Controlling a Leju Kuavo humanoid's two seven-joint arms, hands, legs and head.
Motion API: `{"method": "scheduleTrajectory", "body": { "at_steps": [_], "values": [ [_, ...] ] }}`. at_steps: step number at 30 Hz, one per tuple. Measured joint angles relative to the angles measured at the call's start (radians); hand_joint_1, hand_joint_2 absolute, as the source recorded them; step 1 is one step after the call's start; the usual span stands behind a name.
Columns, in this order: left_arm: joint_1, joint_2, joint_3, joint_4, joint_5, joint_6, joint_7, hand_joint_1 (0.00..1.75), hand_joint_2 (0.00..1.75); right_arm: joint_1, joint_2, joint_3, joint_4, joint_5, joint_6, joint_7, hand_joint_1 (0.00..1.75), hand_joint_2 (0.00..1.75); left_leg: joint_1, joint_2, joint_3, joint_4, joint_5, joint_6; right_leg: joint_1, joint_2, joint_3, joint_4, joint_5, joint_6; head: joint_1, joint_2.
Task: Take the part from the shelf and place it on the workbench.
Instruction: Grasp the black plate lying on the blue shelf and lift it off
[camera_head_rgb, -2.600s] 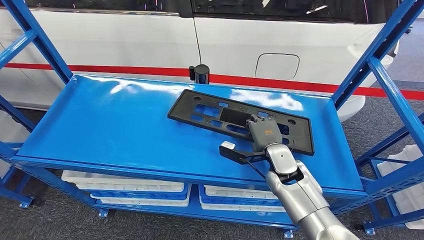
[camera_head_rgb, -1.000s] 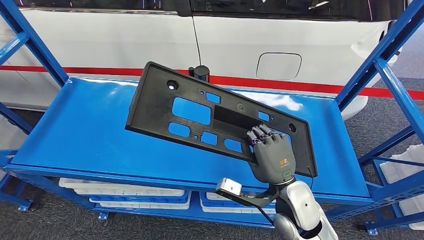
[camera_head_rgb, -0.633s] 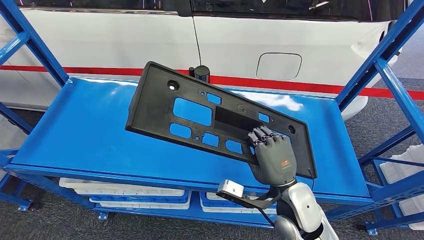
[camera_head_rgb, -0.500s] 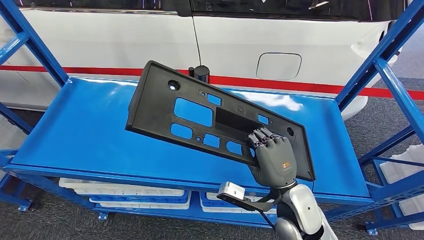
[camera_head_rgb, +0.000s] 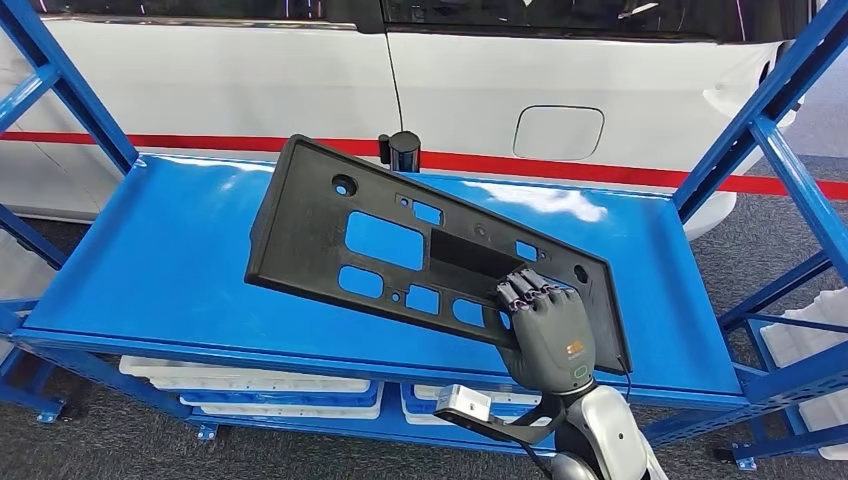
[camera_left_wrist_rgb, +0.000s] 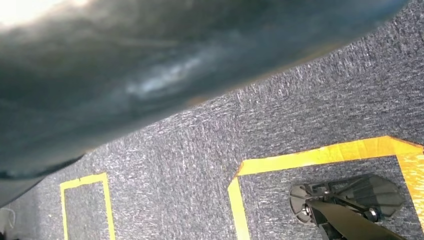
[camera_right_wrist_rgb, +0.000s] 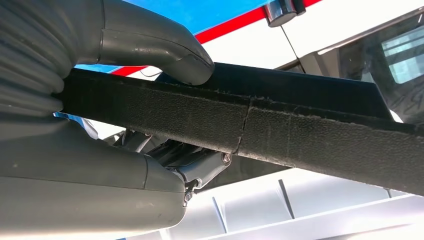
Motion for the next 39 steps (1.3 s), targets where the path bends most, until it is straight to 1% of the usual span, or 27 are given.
{"method": "scheduleTrajectory", "body": {
  "at_steps": [3, 4, 6, 8, 9, 10, 11, 13, 14, 15, 16, 18, 19, 20, 21, 23, 24, 25, 26, 29, 30, 31, 32, 33, 35, 37, 39],
  "values": [
    [0.0, 0.0, 0.0, 0.0, -0.001, -0.001, 0.005, 0.0, 0.0, 0.003, -0.003, -0.001, -0.01, 0.0, -0.002, 0.0, 1.75, 1.75, -0.002, 0.002, 0.003, -0.006, 0.009, 0.015, -0.006, 0.0, -0.001, 0.002, 0.001, 0.012, 0.0, 0.0],
    [-0.001, -0.001, 0.0, 0.0, -0.001, -0.001, 0.007, 0.0, 0.0, 0.003, -0.004, -0.001, -0.013, -0.001, -0.002, 0.0, 1.75, 1.75, 0.0, 0.003, 0.004, -0.012, 0.015, 0.021, -0.006, -0.001, -0.007, 0.014, -0.007, 0.013, 0.0, 0.0],
    [-0.002, -0.001, 0.0, 0.0, -0.003, -0.003, 0.011, 0.0, 0.0, 0.003, -0.008, -0.003, -0.017, -0.001, -0.002, 0.0, 1.75, 1.75, 0.005, 0.007, 0.004, -0.021, 0.023, 0.03, -0.006, -0.002, -0.044, 0.097, -0.058, 0.005, 0.003, 0.0],
    [-0.002, -0.002, 0.0, 0.0, -0.007, -0.004, 0.013, 0.0, 0.0, 0.003, -0.012, -0.003, -0.018, -0.003, -0.001, 0.0, 1.75, 1.75, 0.005, 0.008, -0.003, -0.022, 0.028, 0.03, -0.006, -0.002, -0.103, 0.236, -0.12, -0.002, 0.005, 0.0],
    [-0.002, -0.002, 0.001, 0.0, -0.01, -0.005, 0.014, 0.0, 0.0, 0.003, -0.014, -0.003, -0.018, -0.005, -0.001, 0.001, 1.75, 1.75, 0.005, 0.009, -0.008, -0.022, 0.03, 0.029, -0.008, -0.002, -0.122, 0.283, -0.135, 0.001, 0.005, 0.0],
    [-0.002, -0.003, 0.001, 0.0, -0.011, -0.006, 0.015, 0.0, 0.0, 0.003, -0.015, -0.003, -0.018, -0.006, 0.0, 0.001, 1.75, 1.75, 0.006, 0.009, -0.012, -0.021, 0.034, 0.025, -0.01, -0.003, -0.123, 0.294, -0.135, 0.009, 0.005, 0.0],
    [-0.002, -0.004, 0.001, 0.0, -0.012, -0.006, 0.016, 0.0, 0.0, 0.003, -0.017, -0.003, -0.018, -0.008, 0.0, 0.002, 1.75, 1.75, 0.008, 0.009, -0.016, -0.021, 0.037, 0.021, -0.012, -0.003, -0.102, 0.261, -0.12, 0.02, 0.005, 0.0],
    [-0.002, -0.005, 0.001, -0.001, -0.015, -0.006, 0.016, 0.0, 0.0, 0.001, -0.019, -0.003, -0.018, -0.01, 0.0, 0.004, 1.75, 1.75, 0.012, 0.007, -0.022, -0.02, 0.045, 0.008, -0.02, -0.005, -0.015, 0.115, -0.075, 0.041, 0.006, 0.0],
    [-0.002, -0.006, 0.002, -0.003, -0.017, -0.006, 0.016, 0.0, 0.0, 0.0, -0.019, -0.003, -0.018, -0.01, 0.0, 0.004, 1.75, 1.75, 0.012, 0.006, -0.024, -0.02, 0.049, 0.001, -0.019, -0.003, 0.018, 0.059, -0.054, 0.044, 0.007, 0.0],
    [-0.003, -0.007, 0.002, -0.005, -0.018, -0.006, 0.016, 0.0, 0.0, -0.002, -0.02, -0.003, -0.018, -0.01, 0.0, 0.004, 1.75, 1.75, 0.01, 0.005, -0.025, -0.019, 0.053, -0.007, -0.018, -0.001, 0.035, 0.024, -0.044, 0.039, 0.007, 0.0],
    [-0.003, -0.007, 0.003, -0.006, -0.018, -0.006, 0.017, 0.0, 0.0, -0.003, -0.02, -0.002, -0.019, -0.01, 0.001, 0.005, 1.75, 1.75, 0.007, 0.004, -0.026, -0.019, 0.056, -0.015, -0.015, 0.001, 0.036, 0.018, -0.04, 0.03, 0.006, 0.0],
    [-0.003, -0.008, 0.005, -0.008, -0.018, -0.006, 0.017, 0.0, 0.0, -0.004, -0.021, -0.002, -0.02, -0.01, 0.001, 0.005, 1.75, 1.75, 0.009, 0.002, -0.028, -0.019, 0.063, -0.028, -0.014, 0.004, 0.019, 0.022, -0.036, 0.007, 0.003, 0.0],
    [-0.002, -0.008, 0.006, -0.008, -0.018, -0.006, 0.017, 0.0, 0.0, -0.005, -0.021, -0.002, -0.02, -0.011, 0.001, 0.006, 1.75, 1.75, 0.012, 0.004, -0.033, -0.012, 0.051, -0.031, -0.015, 0.003, 0.016, 0.023, -0.031, -0.004, 0.001, 0.0],
    [-0.001, -0.008, 0.007, -0.008, -0.018, -0.006, 0.018, 0.0, 0.0, -0.005, -0.021, -0.002, -0.02, -0.011, 0.002, 0.006, 1.75, 1.75, 0.014, 0.007, -0.043, 0.01, 0.023, -0.034, -0.016, 0.002, 0.011, 0.022, -0.024, -0.016, 0.0, 0.0],
    [-0.001, -0.008, 0.008, -0.008, -0.018, -0.006, 0.019, 0.0, 0.0, -0.006, -0.021, -0.002, -0.02, -0.011, 0.002, 0.006, 1.75, 1.75, 0.015, 0.01, -0.058, 0.054, -0.019, -0.034, -0.016, 0.001, 0.006, 0.022, -0.017, -0.026, -0.002, 0.0],
    [-0.001, -0.008, 0.009, -0.008, -0.018, -0.006, 0.02, 0.0, 0.0, -0.006, -0.021, -0.002, -0.02, -0.011, 0.003, 0.006, 1.75, 1.75, 0.014, 0.012, -0.1, 0.189, -0.114, -0.034, -0.007, -0.002, -0.009, 0.024, -0.002, -0.04, -0.003, 0.0],
    [-0.001, -0.008, 0.009, -0.008, -0.019, -0.006, 0.02, 0.0, 0.0, -0.006, -0.021, -0.002, -0.02, -0.011, 0.003, 0.006, 1.75, 1.75, 0.013, 0.012, -0.111, 0.246, -0.141, -0.033, -0.002, -0.003, -0.018, 0.025, 0.004, -0.042, -0.003, 0.0],
    [-0.001, -0.008, 0.009, -0.008, -0.019, -0.006, 0.02, 0.0, 0.0, -0.005, -0.021, -0.002, -0.02, -0.011, 0.003, 0.006, 1.75, 1.75, 0.013, 0.012, -0.107, 0.272, -0.15, -0.031, 0.003, -0.003, -0.025, 0.026, 0.009, -0.044, -0.003, 0.0],
    [-0.001, -0.008, 0.01, -0.008, -0.019, -0.006, 0.02, 0.0, 0.0, -0.006, -0.021, -0.001, -0.02, -0.011, 0.003, 0.006, 1.75, 1.75, 0.012, 0.012, -0.082, 0.255, -0.139, -0.027, 0.006, -0.004, -0.031, 0.027, 0.013, -0.043, -0.003, 0.0],
    [-0.003, -0.008, 0.012, -0.009, -0.019, -0.006, 0.02, 0.0, 0.0, -0.006, -0.021, -0.001, -0.02, -0.011, 0.004, 0.006, 1.75, 1.75, 0.005, 0.012, 0.057, 0.062, -0.08, -0.01, 0.013, -0.005, -0.042, 0.031, 0.024, -0.037, -0.003, 0.0],
    [-0.004, -0.008, 0.013, -0.009, -0.019, -0.006, 0.02, 0.0, 0.0, -0.006, -0.021, -0.001, -0.02, -0.011, 0.004, 0.006, 1.75, 1.75, 0.001, 0.012, 0.084, 0.017, -0.069, -0.007, 0.014, -0.005, -0.044, 0.032, 0.028, -0.033, -0.002, 0.0],
    [-0.004, -0.008, 0.014, -0.01, -0.019, -0.006, 0.02, 0.0, 0.0, -0.007, -0.022, -0.001, -0.02, -0.011, 0.004, 0.006, 1.75, 1.75, -0.003, 0.012, 0.093, -0.003, -0.066, -0.006, 0.014, -0.006, -0.046, 0.033, 0.032, -0.026, -0.002, 0.0],
    [-0.005, -0.008, 0.014, -0.01, -0.019, -0.006, 0.02, 0.0, 0.0, -0.008, -0.021, -0.001, -0.021, -0.011, 0.004, 0.006, 1.75, 1.75, -0.008, 0.012, 0.09, -0.004, -0.06, -0.005, 0.013, -0.007, -0.048, 0.032, 0.037, -0.018, -0.001, 0.0],
    [-0.005, -0.008, 0.015, -0.009, -0.019, -0.006, 0.02, 0.0, 0.0, -0.008, -0.022, 0.0, -0.021, -0.011, 0.004, 0.006, 1.75, 1.75, -0.009, 0.012, 0.086, -0.008, -0.052, 0.002, 0.012, -0.008, -0.051, 0.032, 0.042, -0.011, -0.001, 0.0],
    [-0.008, -0.01, 0.015, -0.01, -0.02, -0.006, 0.021, 0.0, 0.0, -0.009, -0.023, -0.001, -0.021, -0.013, 0.005, 0.007, 1.75, 1.75, -0.007, 0.014, 0.072, -0.017, -0.034, 0.017, 0.009, -0.008, -0.068, 0.05, 0.024, -0.003, 0.0, 0.0],
    [-0.01, -0.01, 0.015, -0.01, -0.02, -0.006, 0.023, 0.0, 0.0, -0.012, -0.025, -0.003, -0.021, -0.017, 0.01, 0.009, 1.75, 1.75, -0.005, 0.016, 0.048, -0.021, -0.011, 0.029, 0.007, -0.008, -0.107, 0.136, -0.045, -0.009, 0.005, 0.0],
    [-0.011, -0.01, 0.015, -0.01, -0.022, -0.007, 0.024, 0.0, 0.0, -0.015, -0.026, -0.003, -0.021, -0.022, 0.014, 0.01, 1.75, 1.75, -0.005, 0.017, 0.015, -0.021, 0.011, 0.032, 0.005, -0.008, -0.147, 0.268, -0.114, -0.01, 0.008, 0.0]
  ]
}}
